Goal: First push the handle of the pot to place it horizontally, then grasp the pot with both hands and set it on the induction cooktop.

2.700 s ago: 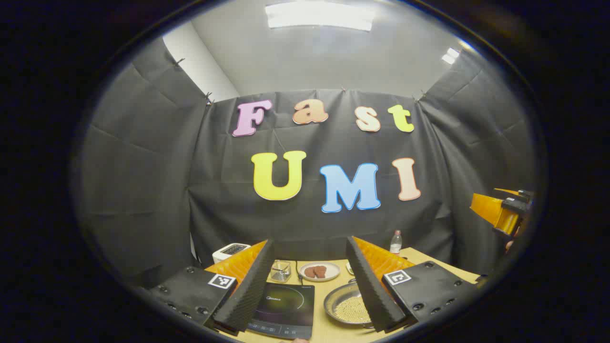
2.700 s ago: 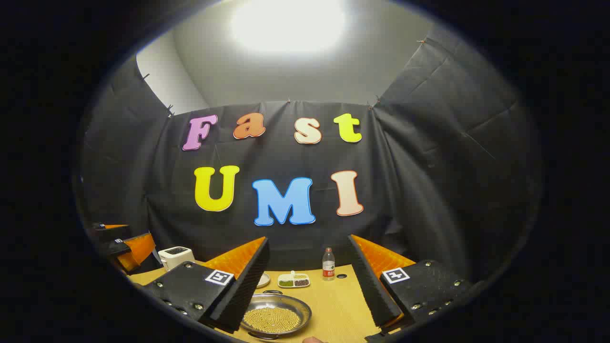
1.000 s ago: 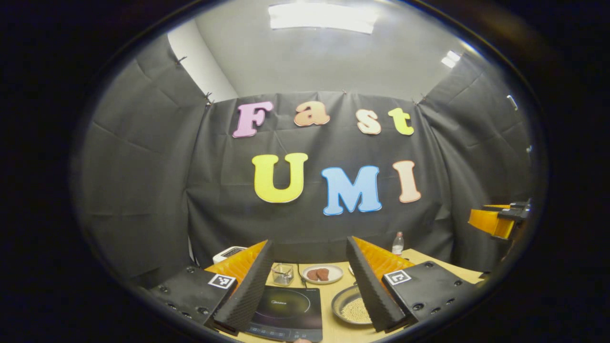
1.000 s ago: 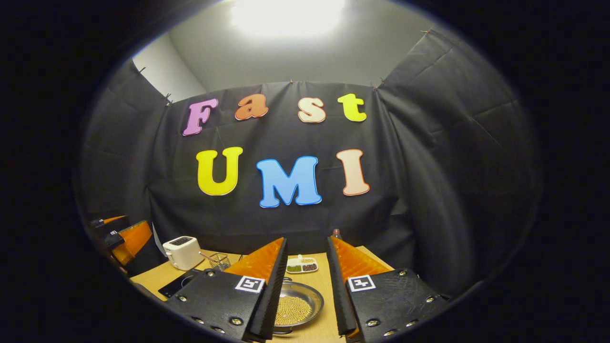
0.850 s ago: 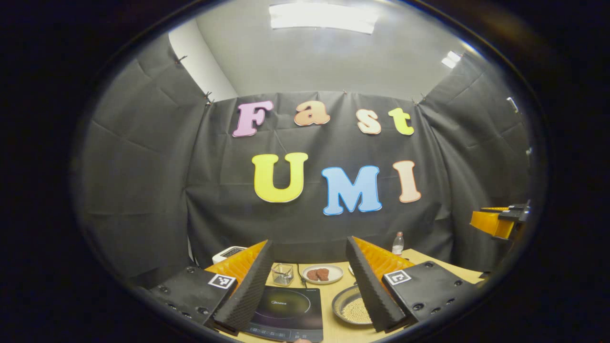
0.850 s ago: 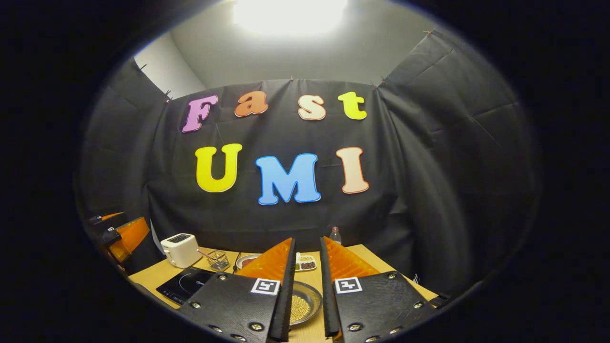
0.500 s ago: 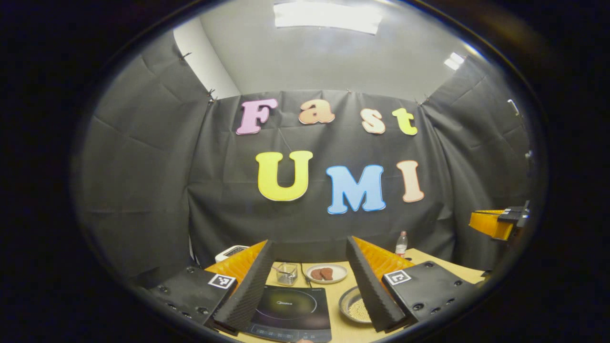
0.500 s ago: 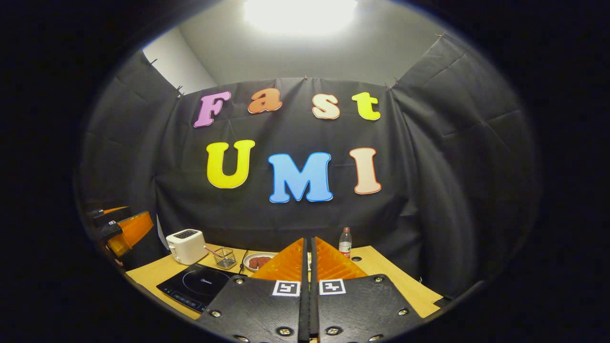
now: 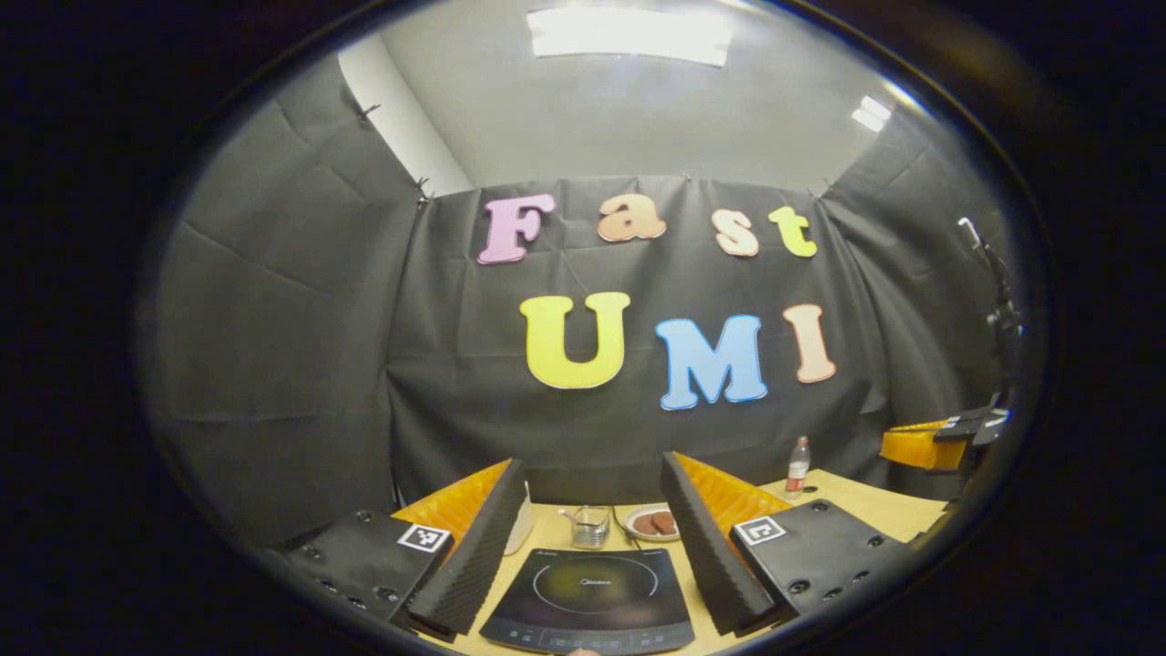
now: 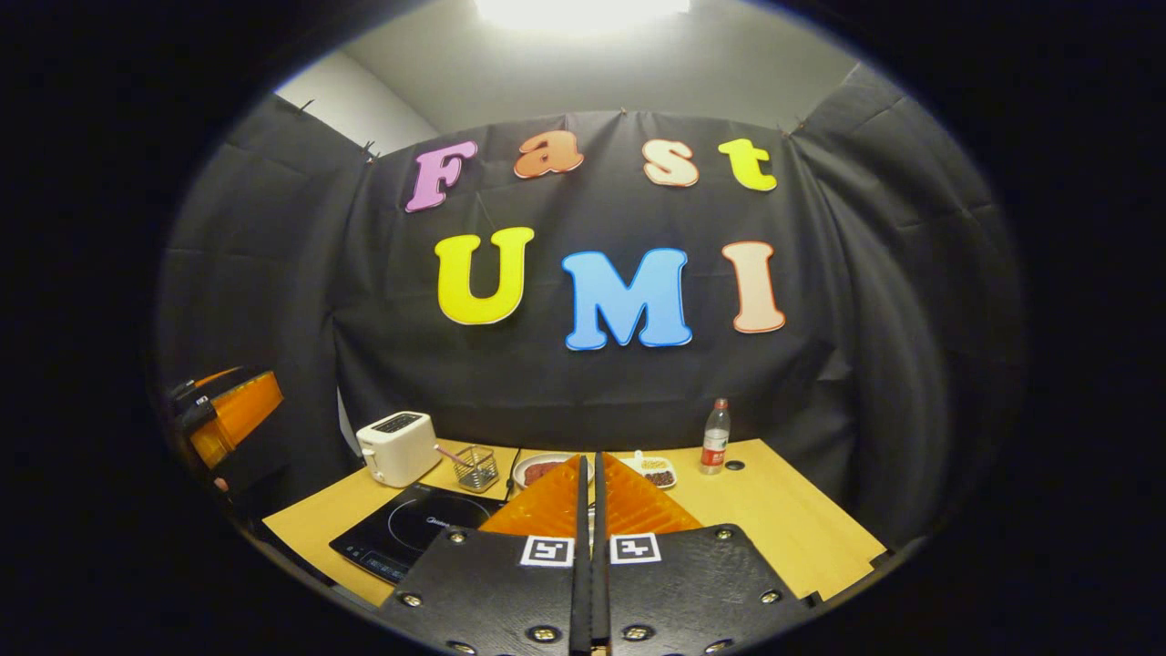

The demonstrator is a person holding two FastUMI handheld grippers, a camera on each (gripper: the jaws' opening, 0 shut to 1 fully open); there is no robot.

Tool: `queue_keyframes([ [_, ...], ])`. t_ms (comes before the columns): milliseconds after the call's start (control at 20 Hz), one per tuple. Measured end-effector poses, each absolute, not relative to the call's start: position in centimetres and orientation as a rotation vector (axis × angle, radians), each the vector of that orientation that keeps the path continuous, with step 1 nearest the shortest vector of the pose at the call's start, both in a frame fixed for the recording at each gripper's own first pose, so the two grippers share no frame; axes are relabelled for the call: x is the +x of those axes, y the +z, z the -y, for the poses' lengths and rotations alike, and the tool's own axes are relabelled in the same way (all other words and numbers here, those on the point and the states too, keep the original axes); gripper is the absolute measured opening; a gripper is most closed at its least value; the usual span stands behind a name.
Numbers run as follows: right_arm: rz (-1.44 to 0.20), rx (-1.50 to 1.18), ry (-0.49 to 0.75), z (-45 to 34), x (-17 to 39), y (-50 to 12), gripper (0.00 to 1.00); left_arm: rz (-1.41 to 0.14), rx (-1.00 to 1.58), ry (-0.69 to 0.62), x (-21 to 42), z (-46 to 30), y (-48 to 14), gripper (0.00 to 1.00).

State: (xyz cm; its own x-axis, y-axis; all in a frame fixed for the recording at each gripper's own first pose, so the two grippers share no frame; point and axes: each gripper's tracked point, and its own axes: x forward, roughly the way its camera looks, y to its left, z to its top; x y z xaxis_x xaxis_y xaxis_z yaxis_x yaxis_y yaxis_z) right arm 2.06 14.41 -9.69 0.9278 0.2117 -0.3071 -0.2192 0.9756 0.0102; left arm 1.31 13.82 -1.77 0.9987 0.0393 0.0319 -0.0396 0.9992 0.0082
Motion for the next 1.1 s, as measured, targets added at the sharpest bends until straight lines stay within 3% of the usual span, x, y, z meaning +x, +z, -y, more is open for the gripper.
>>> queue_keyframes([
  [50, -0.333, -0.037, 0.242, -15.1, 2.0, -10.7, 0.0, 0.028, 0.009, 0.05, 1.1, -14.3, -1.9, 0.91],
  [150, -0.378, -0.045, 0.3, -16.7, 1.7, -12.4, 0.0, 0.014, 0.012, 0.072, 1.1, -15.0, -2.4, 1.0],
  [500, -0.607, -0.014, 0.46, -19.5, -0.6, -20.4, 0.01, -0.014, 0.036, 0.149, 0.3, -15.2, -3.1, 1.0],
  [600, -0.668, -0.017, 0.495, -19.8, -1.5, -22.7, 0.0, -0.015, 0.049, 0.16, 0.0, -15.0, -3.0, 0.94],
  [700, -0.743, -0.014, 0.527, -20.0, -2.5, -24.8, 0.0, -0.015, 0.054, 0.172, -0.2, -14.7, -3.2, 0.98],
  [1100, -0.97, 0.025, 0.584, -20.0, -5.1, -31.4, 0.0, -0.06, 0.045, 0.188, 0.0, -13.4, -4.9, 0.98],
])
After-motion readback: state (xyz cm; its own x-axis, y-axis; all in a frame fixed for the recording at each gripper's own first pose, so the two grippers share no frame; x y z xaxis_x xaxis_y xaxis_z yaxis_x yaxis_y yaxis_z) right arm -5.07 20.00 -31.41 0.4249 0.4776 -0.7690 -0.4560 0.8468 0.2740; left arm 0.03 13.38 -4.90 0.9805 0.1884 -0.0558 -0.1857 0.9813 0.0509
